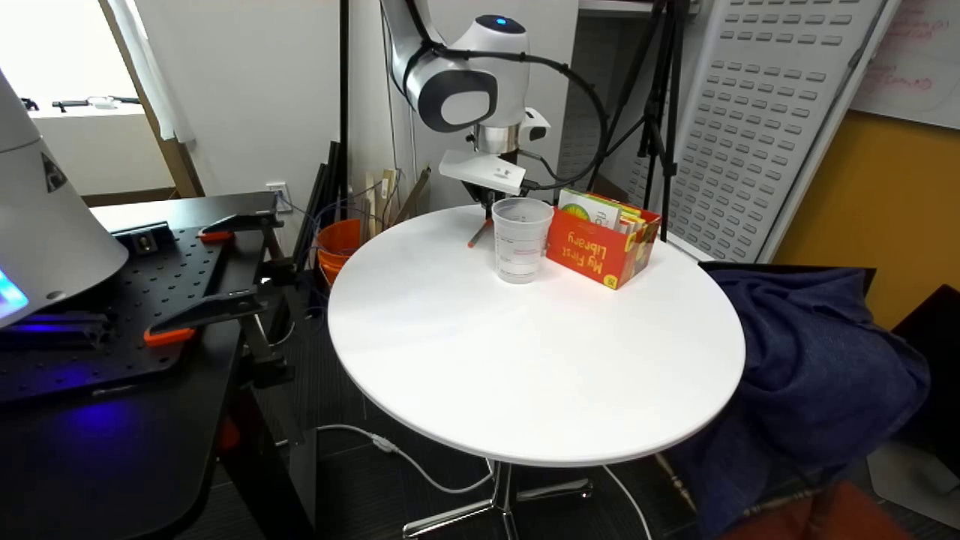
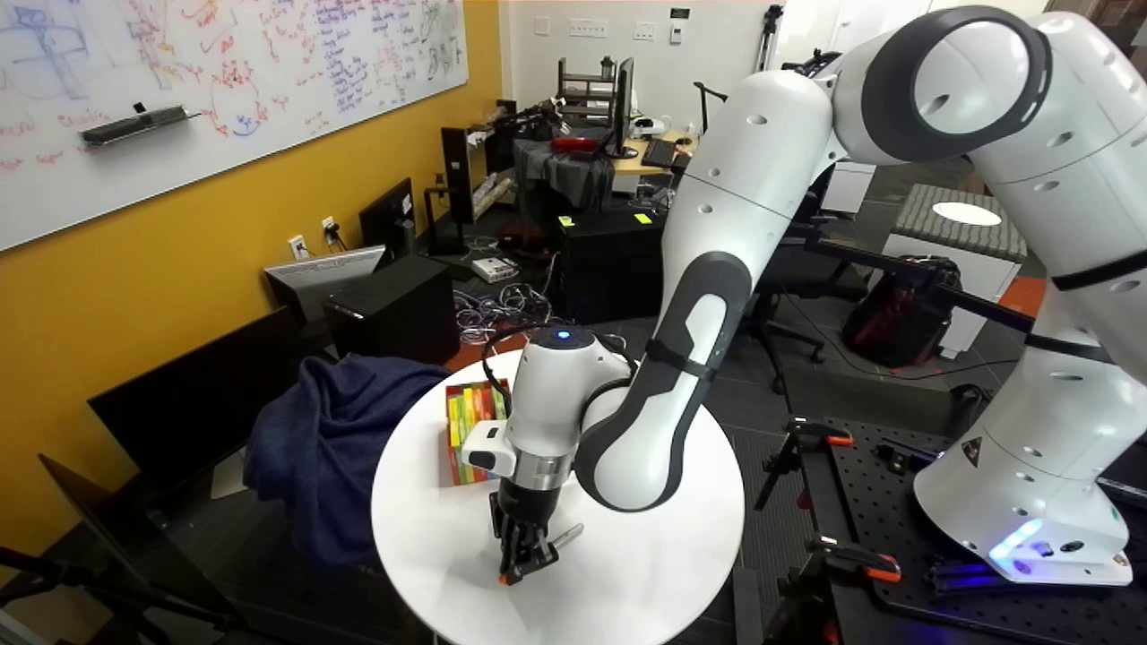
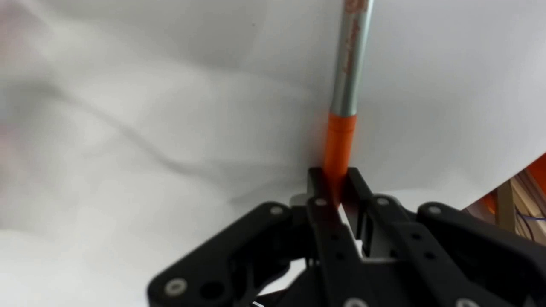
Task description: Pick up the pen and put it in the cup
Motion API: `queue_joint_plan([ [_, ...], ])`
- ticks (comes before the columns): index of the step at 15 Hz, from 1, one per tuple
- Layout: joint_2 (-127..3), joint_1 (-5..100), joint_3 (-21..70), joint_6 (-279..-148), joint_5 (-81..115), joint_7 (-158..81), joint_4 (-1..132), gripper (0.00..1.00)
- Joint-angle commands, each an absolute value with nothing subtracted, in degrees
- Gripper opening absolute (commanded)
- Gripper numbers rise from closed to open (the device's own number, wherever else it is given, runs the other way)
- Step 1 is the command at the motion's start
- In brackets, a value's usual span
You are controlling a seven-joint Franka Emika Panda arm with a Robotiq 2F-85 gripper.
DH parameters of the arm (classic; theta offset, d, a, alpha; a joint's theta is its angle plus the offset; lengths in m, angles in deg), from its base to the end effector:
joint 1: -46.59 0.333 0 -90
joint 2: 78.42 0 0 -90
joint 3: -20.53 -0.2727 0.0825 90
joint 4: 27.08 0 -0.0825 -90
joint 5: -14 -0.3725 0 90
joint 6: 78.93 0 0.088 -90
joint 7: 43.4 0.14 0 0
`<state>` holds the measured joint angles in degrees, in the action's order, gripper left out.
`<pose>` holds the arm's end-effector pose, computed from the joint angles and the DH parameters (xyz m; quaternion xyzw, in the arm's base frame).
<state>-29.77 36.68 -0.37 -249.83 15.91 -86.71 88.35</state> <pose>0.5479 0.1307 0.0183 -0.9021 -0.4038 -0.1171 0.0973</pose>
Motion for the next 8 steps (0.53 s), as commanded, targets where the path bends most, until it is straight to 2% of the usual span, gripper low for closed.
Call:
queue_joint_plan([
  [1, -32.09, 37.83, 1.17, -255.63, 18.39, -83.04, 91.19, 0.04],
  [8, -36.46, 41.12, 5.90, -270.29, 24.74, -74.52, 96.72, 0.04],
])
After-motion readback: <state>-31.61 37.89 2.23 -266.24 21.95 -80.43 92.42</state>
